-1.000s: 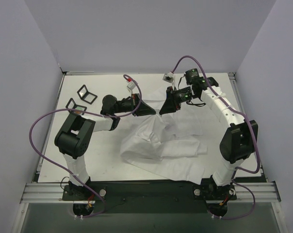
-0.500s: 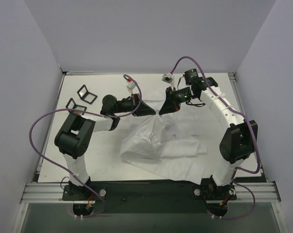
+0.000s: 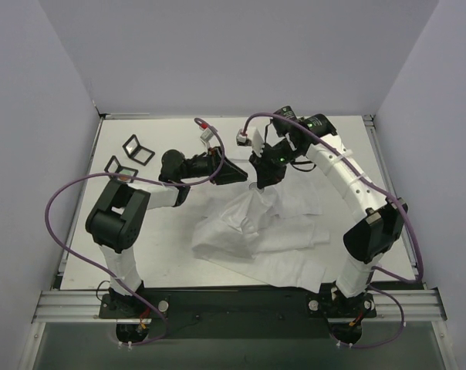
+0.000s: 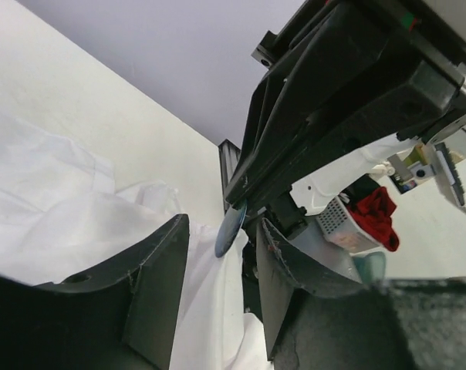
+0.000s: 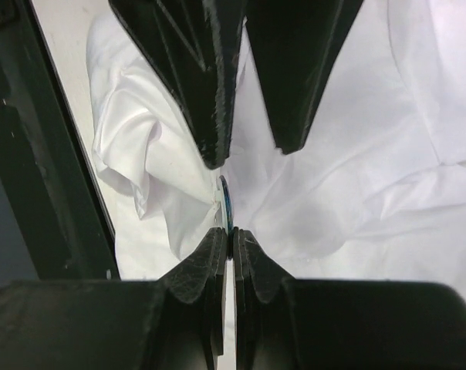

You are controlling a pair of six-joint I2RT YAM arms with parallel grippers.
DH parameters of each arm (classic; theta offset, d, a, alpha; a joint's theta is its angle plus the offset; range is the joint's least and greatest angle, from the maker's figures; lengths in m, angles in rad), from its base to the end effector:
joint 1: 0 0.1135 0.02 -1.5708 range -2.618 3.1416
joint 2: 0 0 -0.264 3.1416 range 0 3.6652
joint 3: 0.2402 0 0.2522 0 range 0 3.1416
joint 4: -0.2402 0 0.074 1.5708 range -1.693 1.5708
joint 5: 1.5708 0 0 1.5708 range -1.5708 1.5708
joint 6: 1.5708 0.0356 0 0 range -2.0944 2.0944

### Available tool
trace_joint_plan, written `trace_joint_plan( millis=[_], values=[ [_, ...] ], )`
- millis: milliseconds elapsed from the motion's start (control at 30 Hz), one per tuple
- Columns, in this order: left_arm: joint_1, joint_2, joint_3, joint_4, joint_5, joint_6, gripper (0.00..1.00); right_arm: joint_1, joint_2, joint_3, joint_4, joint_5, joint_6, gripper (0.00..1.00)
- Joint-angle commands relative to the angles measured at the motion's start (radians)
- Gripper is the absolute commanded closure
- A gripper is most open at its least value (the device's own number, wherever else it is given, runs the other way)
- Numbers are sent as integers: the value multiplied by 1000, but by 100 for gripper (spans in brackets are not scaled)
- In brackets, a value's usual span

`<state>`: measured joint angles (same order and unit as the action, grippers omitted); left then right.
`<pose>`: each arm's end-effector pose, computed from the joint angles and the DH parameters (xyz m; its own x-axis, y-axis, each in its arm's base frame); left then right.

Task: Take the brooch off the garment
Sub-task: Pass from the left arm to the right, then open the brooch over the flattened clothing.

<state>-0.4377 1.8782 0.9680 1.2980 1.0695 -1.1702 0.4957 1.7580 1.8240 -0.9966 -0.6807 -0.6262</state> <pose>0.3327 -0.1902 0.2430 -0.7311 -0.1464 -0.6664 0.6816 -0.1121 -0.7231 0.3151 0.1959 0.3674 -0.1612 -0.6049 -0.7798 -0.9809 0.1855 0.0589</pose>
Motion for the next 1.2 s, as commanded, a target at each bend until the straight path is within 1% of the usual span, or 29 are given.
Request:
trace_joint_plan(
  millis=[0, 67, 100, 133, 200, 233, 267, 300, 333, 367, 400, 433, 467, 500, 533, 567, 600, 667, 700, 800, 933, 1000, 1067, 1100, 1133, 1167],
  values=[
    [7, -102, 6, 141, -20, 150, 49, 36, 11, 81, -204, 164, -61, 100],
    [10, -120, -5, 92, -25, 223, 47, 50, 12, 96, -240, 204, -64, 100],
    [13, -142, -6, 25, -34, 251, 46, 53, 14, 103, -249, 220, -53, 100],
    [14, -149, -9, -5, -37, 300, 43, 64, 17, 110, -275, 243, -46, 100],
    [30, -175, -12, -100, -55, 352, 38, 70, 29, 150, -304, 276, -12, 100],
    [36, -188, -14, -141, -62, 415, 33, 76, 49, 168, -350, 286, -6, 100],
    [46, -197, -12, -220, -71, 450, 25, 75, 61, 191, -376, 302, -4, 100],
    [51, -217, -12, -262, -91, 524, 15, 76, 72, 224, -399, 306, 3, 100],
    [57, -231, -11, -313, -106, 567, 13, 76, 89, 234, -430, 311, 2, 100],
    [60, -243, -9, -419, -121, 611, 9, 79, 89, 239, -438, 314, 0, 100],
    [63, -269, -2, -489, -146, 718, 8, 80, 92, 233, -444, 316, -1, 100],
    [63, -284, 3, -555, -202, 777, 7, 81, 90, 233, -444, 316, -10, 100],
    [62, -301, 5, -679, -247, 835, 6, 81, 87, 230, -445, 314, -12, 100],
    [62, -330, 6, -721, -279, 938, 4, 81, 86, 228, -445, 299, -16, 100],
    [62, -347, 3, -759, -371, 990, 3, 83, 81, 224, -442, 294, -30, 100],
    [62, -379, -2, -819, -412, 1032, 3, 81, 78, 224, -439, 293, -32, 100],
    [63, -395, -6, -839, -452, 1105, 3, 81, 75, 224, -430, 288, -33, 100],
    [62, -439, -11, -916, -567, 1173, 3, 81, 72, 233, -422, 280, -24, 100],
    [63, -455, -14, -934, -597, 1246, 3, 81, 74, 238, -425, 268, -23, 100],
    [60, -517, -37, -970, -687, 1328, 3, 84, 77, 245, -430, 257, -15, 100],
    [62, -562, -54, -957, -712, 1321, 3, 84, 101, 276, -473, 250, -15, 100],
    [62, -571, -61, -951, -688, 1273, 3, 84, 124, 287, -519, 236, -27, 100],
    [62, -576, -75, -930, -625, 1255, 3, 84, 127, 281, -527, 213, -24, 100],
    [62, -579, -81, -924, -517, 1261, 3, 84, 132, 275, -527, 199, -27, 100],
    [59, -580, -94, -902, -467, 1279, 3, 81, 133, 270, -525, 173, -29, 100],
    [32, -585, -100, -902, -459, 1300, 3, 78, 135, 268, -527, 150, -27, 100]
  ],
)
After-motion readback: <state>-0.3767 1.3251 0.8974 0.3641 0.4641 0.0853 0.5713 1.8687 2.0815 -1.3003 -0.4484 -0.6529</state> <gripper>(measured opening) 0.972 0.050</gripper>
